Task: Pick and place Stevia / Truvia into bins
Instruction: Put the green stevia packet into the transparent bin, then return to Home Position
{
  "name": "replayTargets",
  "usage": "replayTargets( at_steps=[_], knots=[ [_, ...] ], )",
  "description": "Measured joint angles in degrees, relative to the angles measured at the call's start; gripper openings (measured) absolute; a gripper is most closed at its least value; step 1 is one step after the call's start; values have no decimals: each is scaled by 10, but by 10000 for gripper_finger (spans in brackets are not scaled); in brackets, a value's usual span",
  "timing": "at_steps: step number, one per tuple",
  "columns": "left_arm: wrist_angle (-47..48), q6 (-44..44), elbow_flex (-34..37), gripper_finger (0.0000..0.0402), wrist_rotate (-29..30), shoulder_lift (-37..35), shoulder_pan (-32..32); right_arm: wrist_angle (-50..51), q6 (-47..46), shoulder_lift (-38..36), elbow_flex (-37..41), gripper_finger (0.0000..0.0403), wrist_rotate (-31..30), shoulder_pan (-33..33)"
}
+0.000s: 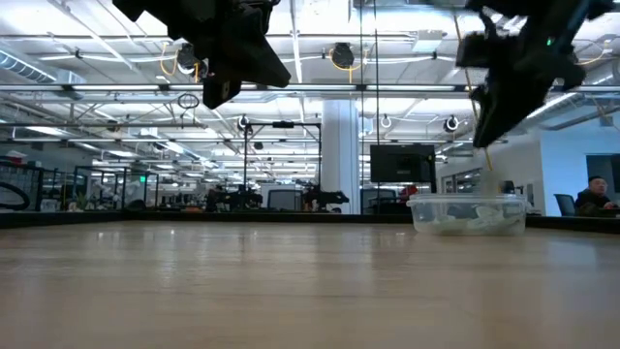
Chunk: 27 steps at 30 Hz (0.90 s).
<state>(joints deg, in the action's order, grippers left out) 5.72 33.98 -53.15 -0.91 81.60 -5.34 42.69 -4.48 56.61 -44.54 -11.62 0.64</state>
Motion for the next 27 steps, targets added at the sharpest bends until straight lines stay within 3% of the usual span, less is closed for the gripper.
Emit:
replayTargets(
  at_steps=[5,10,15,19,23,27],
  knots=[
    [0,26,0,31,0,0,0,-55,-32,17,47,102,32,-37],
    [0,33,0,31,-4,0,0,-134,-34,4,49,124,12,-40],
    [5,62,0,31,-109,-6,7,-239,-36,-51,46,127,14,-39],
    [4,67,-2,31,-211,-55,14,-224,-39,-115,0,128,14,-39],
    [54,53,0,31,-200,-146,13,-190,-71,-174,-71,128,51,-39],
    [141,28,-1,31,-125,-273,8,-166,-106,-218,-114,122,103,-39]
  ],
)
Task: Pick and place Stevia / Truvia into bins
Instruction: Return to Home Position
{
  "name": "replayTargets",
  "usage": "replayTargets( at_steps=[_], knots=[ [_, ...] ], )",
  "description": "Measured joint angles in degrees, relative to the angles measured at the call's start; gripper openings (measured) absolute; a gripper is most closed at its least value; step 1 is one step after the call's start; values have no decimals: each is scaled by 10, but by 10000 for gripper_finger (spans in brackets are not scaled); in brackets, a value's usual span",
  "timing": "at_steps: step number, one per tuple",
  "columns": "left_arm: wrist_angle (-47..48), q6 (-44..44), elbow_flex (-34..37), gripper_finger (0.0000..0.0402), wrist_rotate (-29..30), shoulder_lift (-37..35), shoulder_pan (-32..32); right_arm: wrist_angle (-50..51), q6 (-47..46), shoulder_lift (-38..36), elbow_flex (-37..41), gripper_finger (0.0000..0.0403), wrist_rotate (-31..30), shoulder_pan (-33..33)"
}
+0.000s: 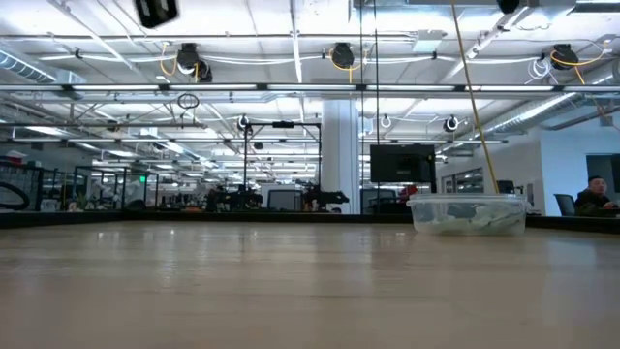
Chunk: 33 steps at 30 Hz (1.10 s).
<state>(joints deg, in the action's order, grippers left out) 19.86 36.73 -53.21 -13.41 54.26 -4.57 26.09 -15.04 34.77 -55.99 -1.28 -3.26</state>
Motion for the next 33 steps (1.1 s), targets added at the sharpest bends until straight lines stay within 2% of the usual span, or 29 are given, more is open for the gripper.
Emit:
replayTargets(
  at_steps=[6,12,14,19,26,30,33],
  knots=[
    [117,-62,1,31,154,-174,-31,46,10,-44,26,110,-3,0],
    [115,-156,21,31,233,-269,-54,31,28,-54,115,102,-19,0],
    [117,-163,31,31,254,-291,-54,4,0,-54,149,101,-16,0],
    [117,-182,58,31,269,-322,-54,-95,-46,-54,235,100,-16,0],
    [85,-160,137,31,289,-351,-54,-296,-3,-61,319,100,-40,0],
    [16,-156,201,31,300,-361,-54,-325,-4,-80,343,100,-32,1],
    [-43,-156,244,31,285,-365,-54,-322,-9,-102,362,98,-32,1]
  ],
)
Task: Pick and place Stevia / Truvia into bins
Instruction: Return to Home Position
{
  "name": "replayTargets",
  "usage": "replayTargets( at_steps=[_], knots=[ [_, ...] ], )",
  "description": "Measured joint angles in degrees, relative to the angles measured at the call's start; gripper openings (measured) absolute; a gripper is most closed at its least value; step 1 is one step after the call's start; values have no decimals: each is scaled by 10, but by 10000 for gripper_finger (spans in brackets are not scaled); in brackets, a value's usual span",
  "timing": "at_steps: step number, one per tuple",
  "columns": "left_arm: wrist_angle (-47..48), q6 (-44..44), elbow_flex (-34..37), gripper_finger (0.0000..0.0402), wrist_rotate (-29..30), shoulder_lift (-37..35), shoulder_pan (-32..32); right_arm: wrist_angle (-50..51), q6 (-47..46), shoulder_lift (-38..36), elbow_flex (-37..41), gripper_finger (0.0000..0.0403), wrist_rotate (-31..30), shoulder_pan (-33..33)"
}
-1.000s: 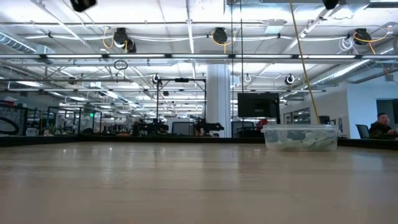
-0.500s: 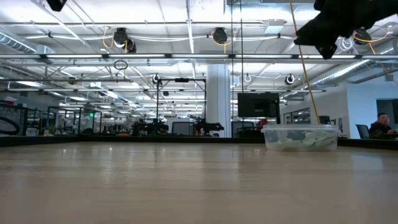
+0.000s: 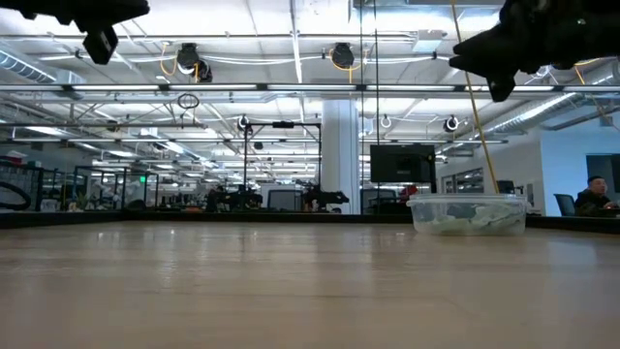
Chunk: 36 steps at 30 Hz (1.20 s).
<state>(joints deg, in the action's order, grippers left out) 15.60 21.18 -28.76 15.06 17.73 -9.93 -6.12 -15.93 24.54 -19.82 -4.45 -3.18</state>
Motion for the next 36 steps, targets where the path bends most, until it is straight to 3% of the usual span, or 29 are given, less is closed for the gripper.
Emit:
replayTargets(
  at_steps=[5,13,22,30,36],
  knots=[
    [-63,1,55,31,-37,-20,0,12,3,-59,16,94,0,0],
    [-166,-19,147,31,9,-90,0,24,-16,-144,82,93,0,0],
    [-376,-11,282,31,0,-123,0,-100,-32,-194,181,93,1,0],
    [-361,1,282,31,0,-118,0,-79,-28,-196,187,93,1,0],
    [-281,-29,282,31,0,-118,0,-53,9,-194,188,93,1,0]
  ],
)
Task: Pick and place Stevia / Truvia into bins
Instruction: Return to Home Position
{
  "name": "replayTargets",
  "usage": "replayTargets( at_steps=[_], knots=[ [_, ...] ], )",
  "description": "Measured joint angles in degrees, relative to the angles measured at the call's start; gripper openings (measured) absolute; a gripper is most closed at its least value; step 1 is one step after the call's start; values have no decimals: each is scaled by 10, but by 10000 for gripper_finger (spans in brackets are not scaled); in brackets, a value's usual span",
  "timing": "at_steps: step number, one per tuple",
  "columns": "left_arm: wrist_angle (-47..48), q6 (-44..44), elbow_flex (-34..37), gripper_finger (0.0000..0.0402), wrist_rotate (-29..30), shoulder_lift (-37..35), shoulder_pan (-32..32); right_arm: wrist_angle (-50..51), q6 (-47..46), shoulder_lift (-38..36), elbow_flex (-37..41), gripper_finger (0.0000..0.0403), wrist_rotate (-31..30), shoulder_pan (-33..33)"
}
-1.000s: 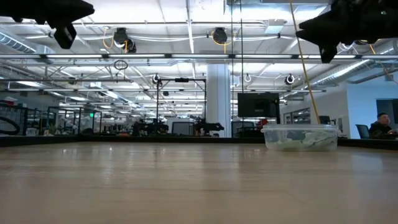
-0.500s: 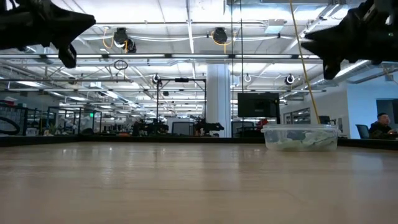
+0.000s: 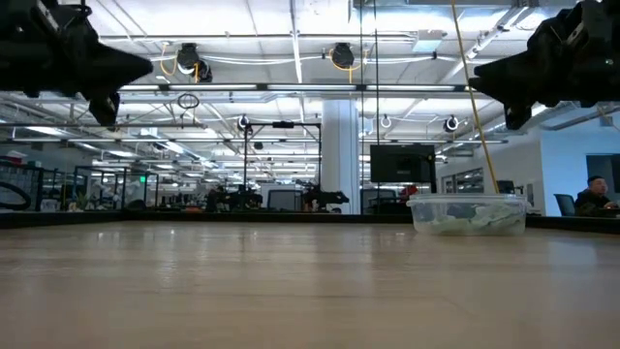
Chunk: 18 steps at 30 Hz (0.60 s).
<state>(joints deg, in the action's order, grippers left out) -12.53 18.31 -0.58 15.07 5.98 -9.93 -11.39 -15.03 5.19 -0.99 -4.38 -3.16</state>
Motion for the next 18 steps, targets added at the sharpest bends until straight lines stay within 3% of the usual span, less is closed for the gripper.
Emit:
replayTargets(
  at_steps=[5,18],
  knots=[
    [48,9,0,31,0,0,0,-1,1,0,0,93,0,0],
    [50,2,0,31,0,0,0,-1,1,0,1,93,0,0]
  ],
)
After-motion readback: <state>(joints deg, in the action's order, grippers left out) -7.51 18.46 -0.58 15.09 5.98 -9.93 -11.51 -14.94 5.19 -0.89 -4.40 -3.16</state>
